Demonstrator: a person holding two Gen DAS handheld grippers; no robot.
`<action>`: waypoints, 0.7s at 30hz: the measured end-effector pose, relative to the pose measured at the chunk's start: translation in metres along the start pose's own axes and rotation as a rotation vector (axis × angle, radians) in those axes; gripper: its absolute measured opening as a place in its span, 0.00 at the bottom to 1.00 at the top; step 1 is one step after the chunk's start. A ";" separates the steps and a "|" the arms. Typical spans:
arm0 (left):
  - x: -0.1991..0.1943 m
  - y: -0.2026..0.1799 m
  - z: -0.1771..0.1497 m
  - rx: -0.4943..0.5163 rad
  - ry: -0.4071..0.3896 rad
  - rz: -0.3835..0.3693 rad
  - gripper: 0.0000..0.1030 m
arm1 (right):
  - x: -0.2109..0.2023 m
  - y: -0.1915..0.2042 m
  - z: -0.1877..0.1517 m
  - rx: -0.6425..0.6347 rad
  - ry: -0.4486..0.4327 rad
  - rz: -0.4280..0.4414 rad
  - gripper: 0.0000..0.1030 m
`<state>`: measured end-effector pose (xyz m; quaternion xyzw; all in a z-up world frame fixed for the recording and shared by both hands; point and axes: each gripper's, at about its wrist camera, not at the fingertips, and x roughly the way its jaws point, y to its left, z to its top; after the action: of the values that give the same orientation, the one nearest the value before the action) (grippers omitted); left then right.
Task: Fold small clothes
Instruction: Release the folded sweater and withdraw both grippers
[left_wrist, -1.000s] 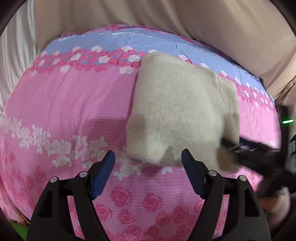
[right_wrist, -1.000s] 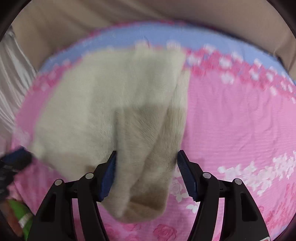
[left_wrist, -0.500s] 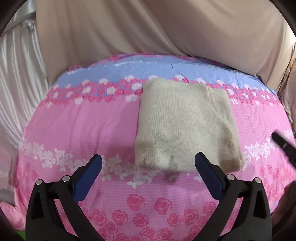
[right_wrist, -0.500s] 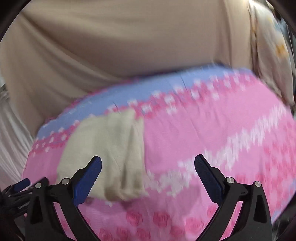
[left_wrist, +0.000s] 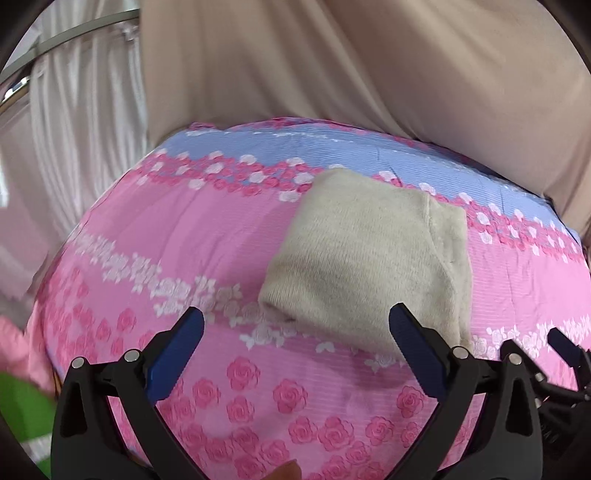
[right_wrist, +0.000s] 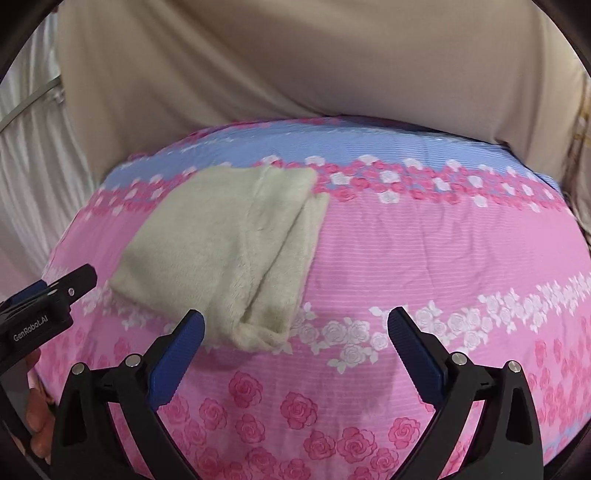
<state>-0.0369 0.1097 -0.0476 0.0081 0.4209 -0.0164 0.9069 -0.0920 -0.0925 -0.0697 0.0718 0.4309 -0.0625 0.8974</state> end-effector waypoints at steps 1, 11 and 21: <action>-0.002 0.000 -0.003 0.002 0.001 0.004 0.95 | 0.000 0.003 0.000 -0.016 0.009 -0.007 0.95; 0.008 0.030 -0.012 0.100 0.076 -0.113 0.95 | -0.016 0.037 -0.027 0.133 -0.022 -0.124 0.95; -0.003 0.056 -0.027 0.153 0.053 -0.187 0.95 | -0.026 0.068 -0.052 0.149 -0.001 -0.201 0.95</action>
<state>-0.0568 0.1668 -0.0629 0.0382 0.4413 -0.1328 0.8867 -0.1359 -0.0151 -0.0769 0.0944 0.4298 -0.1839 0.8789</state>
